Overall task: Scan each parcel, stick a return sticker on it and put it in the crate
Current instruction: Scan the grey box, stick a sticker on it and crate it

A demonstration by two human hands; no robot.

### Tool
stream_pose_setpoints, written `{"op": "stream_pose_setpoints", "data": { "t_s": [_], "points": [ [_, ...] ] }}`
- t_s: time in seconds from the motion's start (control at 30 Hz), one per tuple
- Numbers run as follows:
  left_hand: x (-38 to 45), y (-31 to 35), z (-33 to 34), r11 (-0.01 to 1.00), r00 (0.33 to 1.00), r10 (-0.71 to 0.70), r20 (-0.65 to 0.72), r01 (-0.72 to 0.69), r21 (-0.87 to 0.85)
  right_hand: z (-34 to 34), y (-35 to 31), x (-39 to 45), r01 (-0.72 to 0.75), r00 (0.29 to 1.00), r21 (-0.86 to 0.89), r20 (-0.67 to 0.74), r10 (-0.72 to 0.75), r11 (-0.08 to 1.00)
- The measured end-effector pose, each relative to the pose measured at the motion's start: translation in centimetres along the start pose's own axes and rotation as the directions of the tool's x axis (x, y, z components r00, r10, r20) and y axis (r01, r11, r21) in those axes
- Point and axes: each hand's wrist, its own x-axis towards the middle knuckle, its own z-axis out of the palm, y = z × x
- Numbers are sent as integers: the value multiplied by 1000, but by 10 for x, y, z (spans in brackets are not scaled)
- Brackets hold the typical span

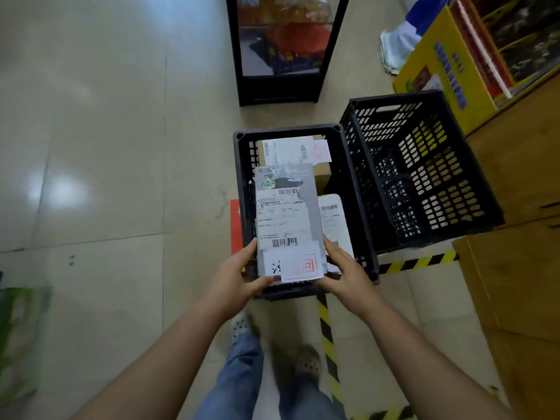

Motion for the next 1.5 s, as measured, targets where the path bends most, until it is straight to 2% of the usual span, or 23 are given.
{"op": "stream_pose_setpoints", "data": {
  "t_s": [0.23, 0.33, 0.53, 0.67, 0.77, 0.97, 1.07, 1.2, 1.4, 1.5],
  "points": [
    [28, -24, 18, 996, 998, -47, 33, 50, -70, 3, 34, 31, -102, 993, 11, 52, 102, 995],
    [29, -27, 28, 993, 997, -79, 6, 79, -92, 3, 50, 42, -109, 990, -32, 84, 111, 994],
    [23, -40, 52, 962, 970, -235, -62, 223, -156, 5, 85, 59, -103, 981, -119, 149, 121, 987],
    [27, -53, 63, 949, 954, -282, -97, 263, -175, 11, 101, 71, -146, 972, -67, 174, 156, 987],
    [37, -62, 63, 954, 948, -291, -130, 277, -113, 18, 109, 79, -179, 973, -35, 144, 182, 983],
    [54, -74, 73, 962, 948, -233, -215, 257, 92, 31, 114, 84, -182, 979, -106, 67, 190, 978],
    [61, -84, 77, 936, 950, -192, -246, 252, 244, 30, 114, 85, -231, 970, -97, 50, 237, 968],
    [65, -103, 82, 916, 960, -103, -260, 193, 350, 33, 113, 88, -259, 964, -97, 32, 263, 961],
    [70, -114, 84, 827, 947, 21, -322, 164, 537, 41, 103, 92, -325, 945, -67, 23, 327, 943],
    [68, -118, 88, 814, 937, 45, -347, 167, 556, 50, 99, 94, -331, 943, -206, -51, 328, 921]
  ]
}}
